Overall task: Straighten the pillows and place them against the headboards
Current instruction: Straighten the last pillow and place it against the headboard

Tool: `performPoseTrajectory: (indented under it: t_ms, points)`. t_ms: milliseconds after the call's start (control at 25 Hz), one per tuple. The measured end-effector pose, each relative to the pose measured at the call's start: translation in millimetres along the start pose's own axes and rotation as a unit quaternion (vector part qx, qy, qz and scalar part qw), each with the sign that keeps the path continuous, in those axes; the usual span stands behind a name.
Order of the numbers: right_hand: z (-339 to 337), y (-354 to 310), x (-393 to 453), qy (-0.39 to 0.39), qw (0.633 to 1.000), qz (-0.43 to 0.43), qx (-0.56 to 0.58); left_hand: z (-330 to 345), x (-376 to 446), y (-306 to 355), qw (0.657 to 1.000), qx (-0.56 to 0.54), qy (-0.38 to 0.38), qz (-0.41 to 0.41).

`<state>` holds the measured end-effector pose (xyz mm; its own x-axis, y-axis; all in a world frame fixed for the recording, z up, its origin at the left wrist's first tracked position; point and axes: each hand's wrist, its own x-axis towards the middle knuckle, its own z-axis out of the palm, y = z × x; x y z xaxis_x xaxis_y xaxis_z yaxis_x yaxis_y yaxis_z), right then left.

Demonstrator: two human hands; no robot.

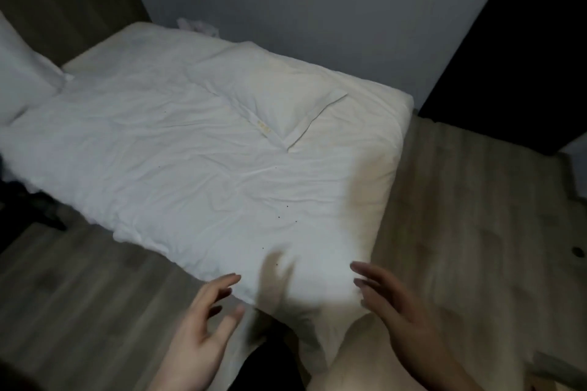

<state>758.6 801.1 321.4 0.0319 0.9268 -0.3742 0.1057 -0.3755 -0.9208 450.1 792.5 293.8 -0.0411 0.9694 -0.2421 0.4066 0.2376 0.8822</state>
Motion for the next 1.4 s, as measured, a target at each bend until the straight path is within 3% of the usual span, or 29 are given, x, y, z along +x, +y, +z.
performPoseTrajectory:
  t_ms: [200, 400, 600, 1080, 1400]
  points:
    - [-39.8, -14.8, 42.3, -0.065, 0.998, -0.023, -0.009, 43.7, -2.0, 33.8, 0.997, -0.052, 0.049, -0.021]
    - [-93.4, 0.8, 75.5, -0.048, 0.999, -0.022, -0.002, 100.5, 64.3, 76.2, 0.998, -0.061, 0.005, -0.003]
    - [-167.7, -11.4, 127.1, -0.047, 0.999, -0.013, 0.025, 161.8, 125.5, 126.0, 0.997, -0.071, 0.01, 0.001]
    - [-417.9, -72.8, 363.6, -0.141, 0.99, -0.026, -0.012, 398.6, 275.5, 275.6, 0.992, -0.078, 0.092, -0.038]
    - [-444.6, -137.1, 504.0, -0.264, 0.963, -0.017, -0.039, 431.8, 356.1, 317.0, 0.967, -0.116, 0.206, -0.093]
